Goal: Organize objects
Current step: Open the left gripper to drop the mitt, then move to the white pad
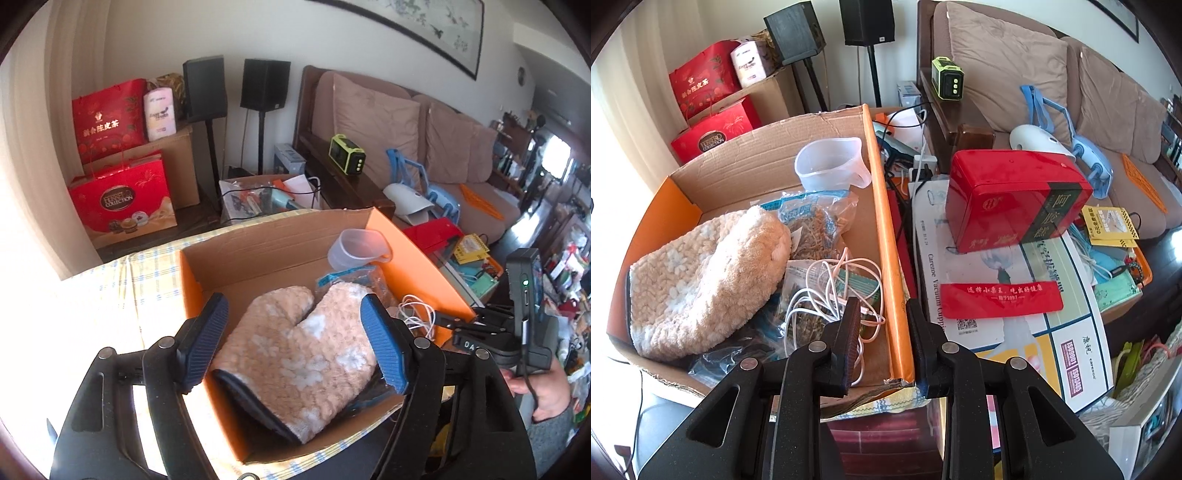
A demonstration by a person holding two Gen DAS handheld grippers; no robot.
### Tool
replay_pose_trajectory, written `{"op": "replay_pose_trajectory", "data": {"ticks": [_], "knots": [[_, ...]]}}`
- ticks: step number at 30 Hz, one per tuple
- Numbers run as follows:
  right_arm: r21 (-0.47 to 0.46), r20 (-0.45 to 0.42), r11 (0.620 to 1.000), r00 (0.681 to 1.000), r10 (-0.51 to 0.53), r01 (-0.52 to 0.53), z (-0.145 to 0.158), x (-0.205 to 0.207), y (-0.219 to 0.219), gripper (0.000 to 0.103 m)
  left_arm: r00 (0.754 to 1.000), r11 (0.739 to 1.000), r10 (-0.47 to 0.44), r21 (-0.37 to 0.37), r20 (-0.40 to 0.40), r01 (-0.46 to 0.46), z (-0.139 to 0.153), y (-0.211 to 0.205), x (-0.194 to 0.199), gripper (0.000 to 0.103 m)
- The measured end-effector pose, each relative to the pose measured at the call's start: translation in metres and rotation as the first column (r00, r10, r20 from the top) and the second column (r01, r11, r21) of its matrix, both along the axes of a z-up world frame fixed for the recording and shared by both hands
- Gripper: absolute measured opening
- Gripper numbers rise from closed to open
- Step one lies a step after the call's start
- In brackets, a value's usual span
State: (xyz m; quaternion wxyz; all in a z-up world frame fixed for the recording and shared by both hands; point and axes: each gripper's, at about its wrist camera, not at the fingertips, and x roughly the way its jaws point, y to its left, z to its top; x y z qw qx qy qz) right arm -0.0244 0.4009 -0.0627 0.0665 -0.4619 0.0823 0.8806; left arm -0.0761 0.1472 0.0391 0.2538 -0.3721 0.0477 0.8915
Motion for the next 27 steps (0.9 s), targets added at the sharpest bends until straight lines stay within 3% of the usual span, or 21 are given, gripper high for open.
{"op": "replay_pose_trajectory", "data": {"ticks": [18, 27], "knots": [[0.001, -0.001, 1.0, 1.0, 0.0, 0.0, 0.0, 0.0, 0.0, 0.026, 0.986, 0.987, 0.16, -0.039, 0.041, -0.159, -0.031, -0.1, -0.005, 0.079], [0.0, -0.001, 1.0, 1.0, 0.002, -0.002, 0.001, 0.0, 0.0, 0.026, 0.962, 0.964, 0.264, -0.06, 0.073, -0.26, -0.06, -0.153, -0.019, 0.081]]}}
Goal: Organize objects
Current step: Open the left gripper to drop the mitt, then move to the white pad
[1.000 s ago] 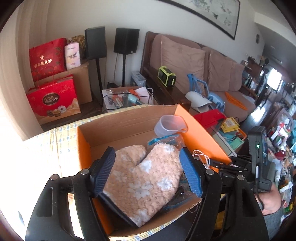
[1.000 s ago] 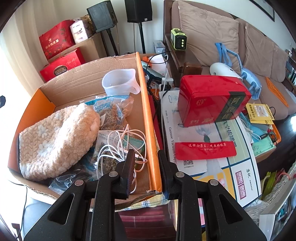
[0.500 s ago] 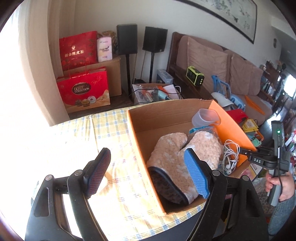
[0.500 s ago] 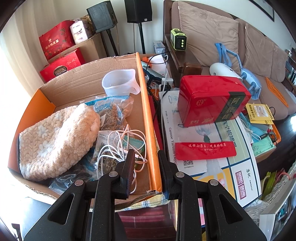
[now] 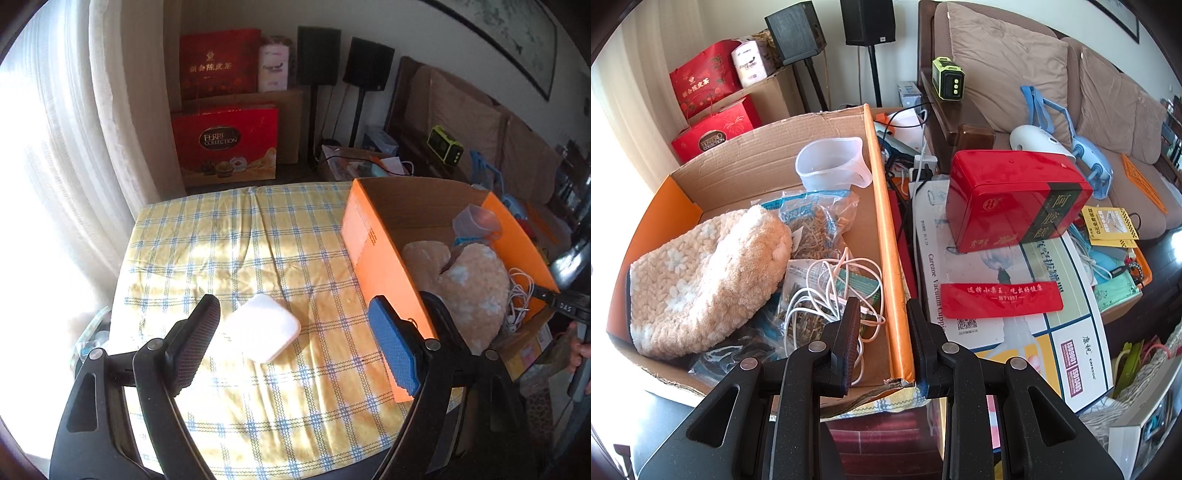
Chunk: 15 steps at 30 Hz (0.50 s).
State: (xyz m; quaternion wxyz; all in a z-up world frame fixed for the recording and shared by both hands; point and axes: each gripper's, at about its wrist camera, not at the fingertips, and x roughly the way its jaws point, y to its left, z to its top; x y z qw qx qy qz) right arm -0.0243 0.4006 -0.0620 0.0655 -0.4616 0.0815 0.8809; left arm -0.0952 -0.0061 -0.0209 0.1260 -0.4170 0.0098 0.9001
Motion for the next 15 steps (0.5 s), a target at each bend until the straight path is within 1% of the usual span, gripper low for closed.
{"op": "replay_pose_trajectory", "data": {"ticks": [6, 8, 12, 15], "knots": [[0.0, 0.0, 1.0, 1.0, 0.0, 0.0, 0.0, 0.0, 0.0, 0.026, 0.995, 0.998, 0.068, -0.005, 0.066, -0.068, -0.031, -0.036, -0.02, 0.081], [0.001, 0.0, 1.0, 1.0, 0.0, 0.0, 0.0, 0.0, 0.0, 0.026, 0.992, 0.997, 0.081, 0.01, 0.099, -0.082, -0.043, -0.044, -0.025, 0.081], [0.0, 0.0, 1.0, 1.0, 0.0, 0.0, 0.0, 0.0, 0.0, 0.026, 0.983, 0.993, 0.102, 0.05, 0.15, -0.111, -0.063, -0.049, -0.032, 0.081], [0.0, 0.001, 1.0, 1.0, 0.0, 0.0, 0.0, 0.0, 0.0, 0.026, 0.98, 0.991, 0.106, 0.062, 0.169, -0.118, -0.072, -0.042, -0.036, 0.081]]}}
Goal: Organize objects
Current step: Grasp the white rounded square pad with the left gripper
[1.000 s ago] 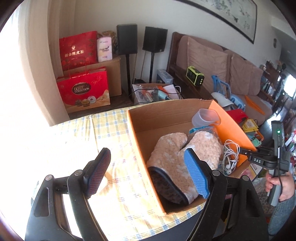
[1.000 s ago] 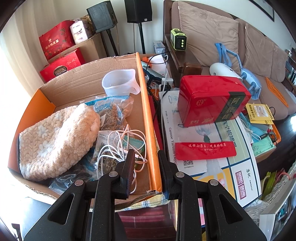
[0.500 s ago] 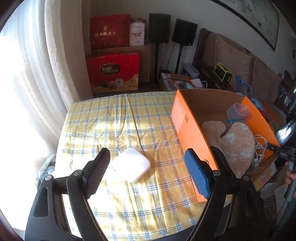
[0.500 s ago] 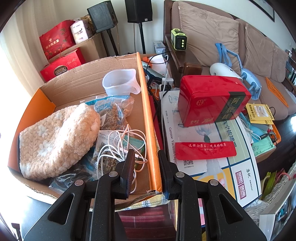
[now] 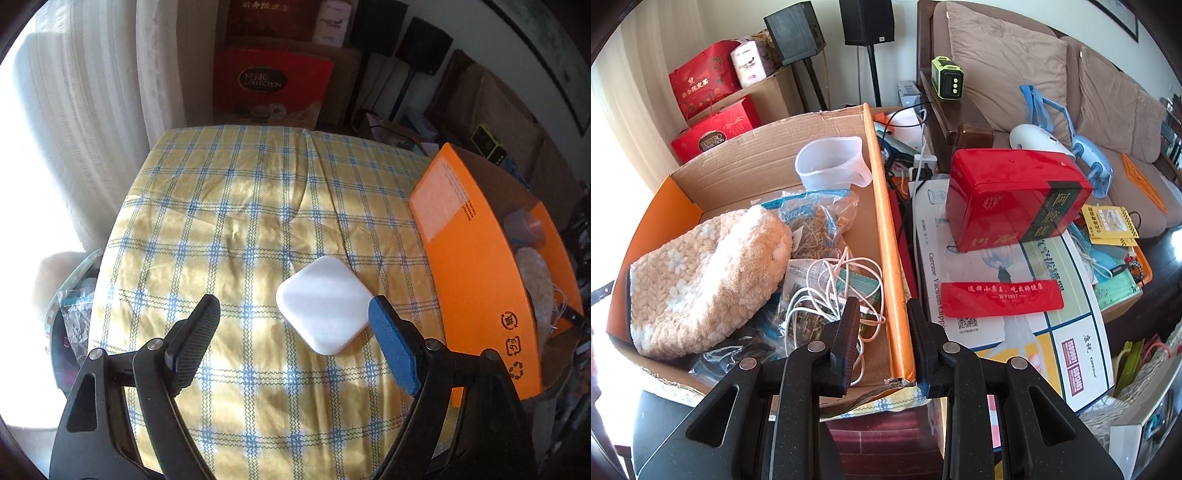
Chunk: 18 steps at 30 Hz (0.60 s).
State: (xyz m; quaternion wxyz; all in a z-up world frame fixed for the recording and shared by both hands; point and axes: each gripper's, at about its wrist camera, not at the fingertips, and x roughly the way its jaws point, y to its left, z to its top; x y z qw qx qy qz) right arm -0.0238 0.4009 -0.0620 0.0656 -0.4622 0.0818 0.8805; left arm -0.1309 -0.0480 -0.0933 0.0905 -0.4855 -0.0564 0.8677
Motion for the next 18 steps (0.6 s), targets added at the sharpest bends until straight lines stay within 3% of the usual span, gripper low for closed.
{"op": "replay_pose_trajectory", "data": {"ticks": [13, 15, 18], "knots": [[0.003, 0.0, 1.0, 1.0, 0.0, 0.0, 0.0, 0.0, 0.0, 0.027, 0.999, 0.991, -0.037, -0.13, 0.013, 0.038, -0.021, 0.048, -0.008, 0.08], [0.002, 0.0, 1.0, 1.0, 0.0, 0.0, 0.0, 0.0, 0.0, 0.027, 0.999, 0.99, -0.024, -0.138, 0.026, 0.028, -0.026, 0.048, -0.01, 0.074], [0.003, 0.0, 1.0, 1.0, 0.0, 0.0, -0.001, 0.0, 0.0, 0.028, 1.0, 0.991, -0.021, -0.134, 0.023, 0.024, -0.029, 0.047, -0.009, 0.073]]}}
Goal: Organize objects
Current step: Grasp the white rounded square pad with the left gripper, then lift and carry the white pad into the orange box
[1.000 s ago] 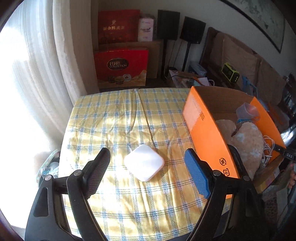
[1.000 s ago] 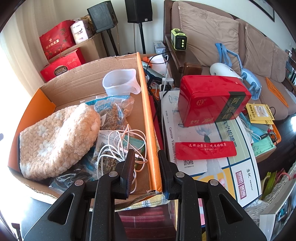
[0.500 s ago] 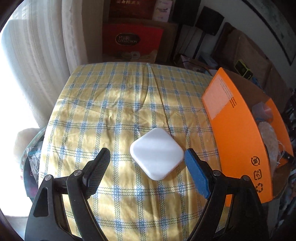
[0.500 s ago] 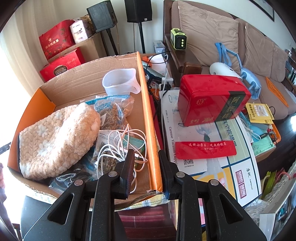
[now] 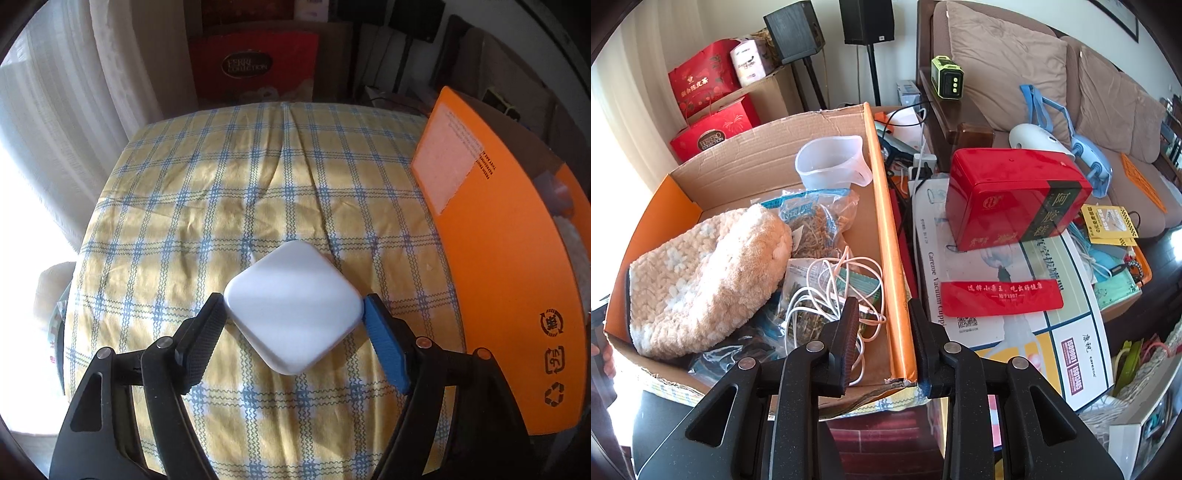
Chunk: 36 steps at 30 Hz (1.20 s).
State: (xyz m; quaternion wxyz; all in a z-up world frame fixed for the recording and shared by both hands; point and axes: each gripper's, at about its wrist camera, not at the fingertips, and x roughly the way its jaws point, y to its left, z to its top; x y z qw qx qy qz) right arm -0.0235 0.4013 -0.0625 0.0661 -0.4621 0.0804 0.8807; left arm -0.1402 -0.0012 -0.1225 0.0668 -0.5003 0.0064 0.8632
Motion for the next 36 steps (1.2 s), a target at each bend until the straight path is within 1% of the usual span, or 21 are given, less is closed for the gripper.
{"op": "replay_pose_trajectory", "data": {"ticks": [6, 9, 17, 24, 29, 33, 36], "knots": [[0.002, 0.0, 1.0, 1.0, 0.0, 0.0, 0.0, 0.0, 0.0, 0.028, 1.0, 0.999, 0.001, 0.033, -0.01, -0.001, 0.002, -0.005, 0.003, 0.072], [0.001, -0.001, 1.0, 1.0, -0.001, 0.001, -0.001, 0.0, 0.0, 0.028, 1.0, 0.999, 0.009, 0.041, -0.026, -0.008, 0.008, -0.007, 0.006, 0.072], [0.003, 0.0, 1.0, 1.0, -0.001, 0.001, -0.001, 0.0, 0.0, 0.028, 0.994, 0.996, -0.005, 0.086, -0.107, 0.015, 0.049, -0.004, 0.019, 0.072], [0.004, 0.0, 1.0, 1.0, -0.001, 0.001, -0.001, 0.0, 0.0, 0.028, 0.981, 0.988, -0.062, 0.131, -0.186, 0.087, 0.094, 0.014, 0.036, 0.072], [0.002, 0.0, 1.0, 1.0, -0.002, 0.002, -0.002, 0.0, 0.0, 0.029, 0.966, 0.974, -0.122, 0.157, -0.229, 0.16, 0.122, 0.035, 0.049, 0.072], [0.002, 0.0, 1.0, 1.0, -0.002, 0.002, -0.002, 0.0, 0.0, 0.029, 0.953, 0.955, -0.185, 0.184, -0.239, 0.232, 0.135, 0.059, 0.057, 0.072], [0.001, 0.0, 1.0, 1.0, -0.002, 0.002, -0.001, 0.0, 0.0, 0.029, 0.945, 0.947, -0.226, 0.175, -0.237, 0.27, 0.135, 0.08, 0.059, 0.072]]}}
